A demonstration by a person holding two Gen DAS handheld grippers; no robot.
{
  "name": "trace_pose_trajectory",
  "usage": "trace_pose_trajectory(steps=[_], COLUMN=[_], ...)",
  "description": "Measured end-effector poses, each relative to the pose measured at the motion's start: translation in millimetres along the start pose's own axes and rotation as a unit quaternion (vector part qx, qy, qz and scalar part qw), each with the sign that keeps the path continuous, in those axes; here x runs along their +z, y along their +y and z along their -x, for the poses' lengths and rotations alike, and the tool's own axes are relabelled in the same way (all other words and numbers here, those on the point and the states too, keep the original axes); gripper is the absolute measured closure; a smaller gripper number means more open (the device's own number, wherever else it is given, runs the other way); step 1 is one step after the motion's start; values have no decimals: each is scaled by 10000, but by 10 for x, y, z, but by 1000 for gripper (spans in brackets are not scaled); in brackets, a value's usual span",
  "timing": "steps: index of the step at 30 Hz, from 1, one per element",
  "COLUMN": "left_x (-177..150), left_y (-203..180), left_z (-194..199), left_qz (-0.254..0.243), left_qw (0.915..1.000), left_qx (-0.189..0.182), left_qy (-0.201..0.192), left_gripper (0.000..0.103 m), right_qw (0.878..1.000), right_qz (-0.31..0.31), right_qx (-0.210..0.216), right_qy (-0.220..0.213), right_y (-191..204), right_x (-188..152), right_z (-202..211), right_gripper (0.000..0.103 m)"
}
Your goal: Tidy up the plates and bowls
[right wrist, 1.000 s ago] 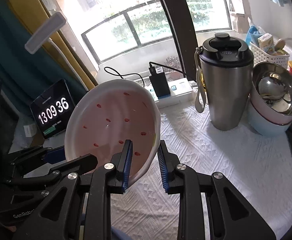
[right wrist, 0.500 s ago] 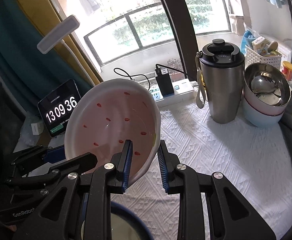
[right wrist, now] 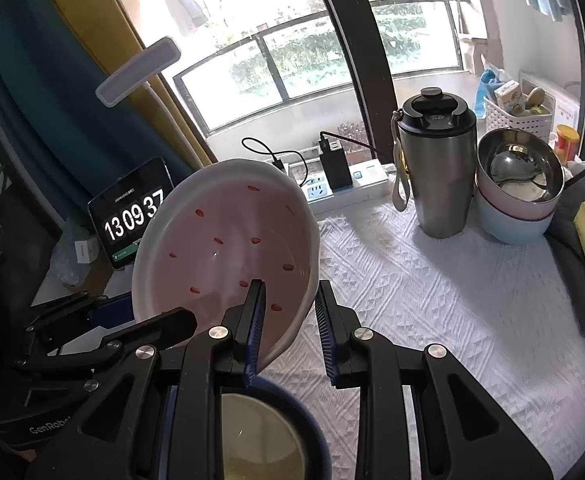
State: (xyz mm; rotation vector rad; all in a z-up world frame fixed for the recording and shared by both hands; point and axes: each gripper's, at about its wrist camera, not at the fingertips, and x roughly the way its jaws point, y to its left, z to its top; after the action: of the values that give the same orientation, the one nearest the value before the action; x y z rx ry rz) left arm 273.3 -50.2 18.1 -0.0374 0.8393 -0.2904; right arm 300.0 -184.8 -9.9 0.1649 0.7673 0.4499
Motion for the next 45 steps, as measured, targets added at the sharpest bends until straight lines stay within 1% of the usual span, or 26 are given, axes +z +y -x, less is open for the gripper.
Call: trace_pose_trajectory(steps=[8, 18, 29, 45], left_x=[-171, -395, -621, -905], left_y=[-76, -148, -187, -157], left_z=[151, 232, 244, 197], left_qz=[-19, -29, 9, 83], left_qw=[10000, 9999, 9997, 9985], left_qx=[-5, -30, -69, -77], left_qy=[5, 108, 240, 541], left_gripper=[64, 64, 64, 64], right_qw=[10000, 10000, 9997, 9980], right_qz=[32, -48, -97, -138], right_qx=[10, 13, -40, -121], right_qy=[-33, 53, 198, 600], right_y=[87, 109, 124, 159], right_x=[-150, -403, -657, -963], right_z=[181, 275, 295, 191], right_gripper=[76, 75, 76, 75])
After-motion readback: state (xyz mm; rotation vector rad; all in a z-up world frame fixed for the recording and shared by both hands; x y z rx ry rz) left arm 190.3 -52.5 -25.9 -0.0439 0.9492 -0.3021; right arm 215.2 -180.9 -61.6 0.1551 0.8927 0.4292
